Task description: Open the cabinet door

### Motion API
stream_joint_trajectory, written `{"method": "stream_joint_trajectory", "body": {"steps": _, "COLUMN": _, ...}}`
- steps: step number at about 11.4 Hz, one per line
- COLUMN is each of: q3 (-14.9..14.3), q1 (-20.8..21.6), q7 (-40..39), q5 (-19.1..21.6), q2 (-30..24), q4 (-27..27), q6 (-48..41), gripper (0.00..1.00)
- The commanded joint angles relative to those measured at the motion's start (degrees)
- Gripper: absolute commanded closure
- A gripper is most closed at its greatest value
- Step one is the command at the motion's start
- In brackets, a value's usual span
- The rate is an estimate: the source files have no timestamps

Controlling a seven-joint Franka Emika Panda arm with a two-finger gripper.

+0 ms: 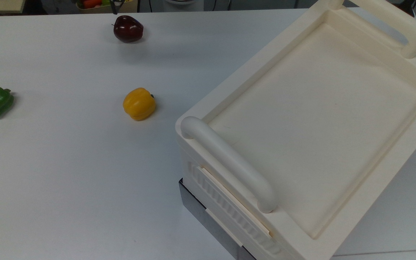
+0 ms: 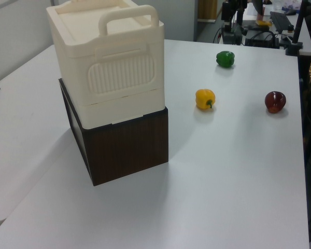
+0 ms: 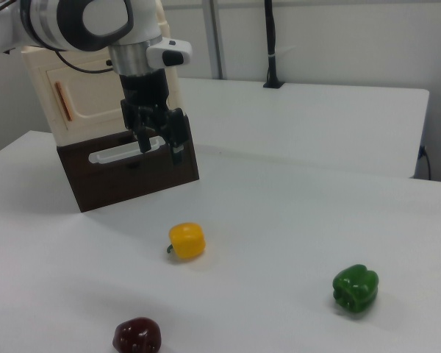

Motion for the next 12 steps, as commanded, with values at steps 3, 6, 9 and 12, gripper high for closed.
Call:
{"method": "stream_joint_trajectory", "body": {"steps": 3, "q3": -0.8, "q1": 0.7, "q7": -0.7, "q5": 0.8, "q2": -1.7, "q4": -1.7, "q6": -1.7, "gripper": 0.00}}
{"method": "stream_joint_trajectory", "body": {"steps": 6, "q3": -0.8, "q1": 0.8, "q7": -0.7, "q5": 0.8, "q2": -1.6, "q4": -1.7, "q6": -2.0, "gripper": 0.00}}
{"method": "stream_joint_trajectory", "body": {"steps": 9, "q3": -0.7, "q1": 0.9, "q7": -0.6, "q5": 1.0, "q2": -1.5, "q4": -1.7, "q6": -1.9, "gripper": 0.00}}
{"method": "stream_joint_trajectory", "body": {"steps": 12, "q3": -0.2, "q1": 1.3, "q7": -1.3, "q5": 1.1, "q2": -0.8, "q4": -1.7, "q6": -1.6, "gripper": 0.00}}
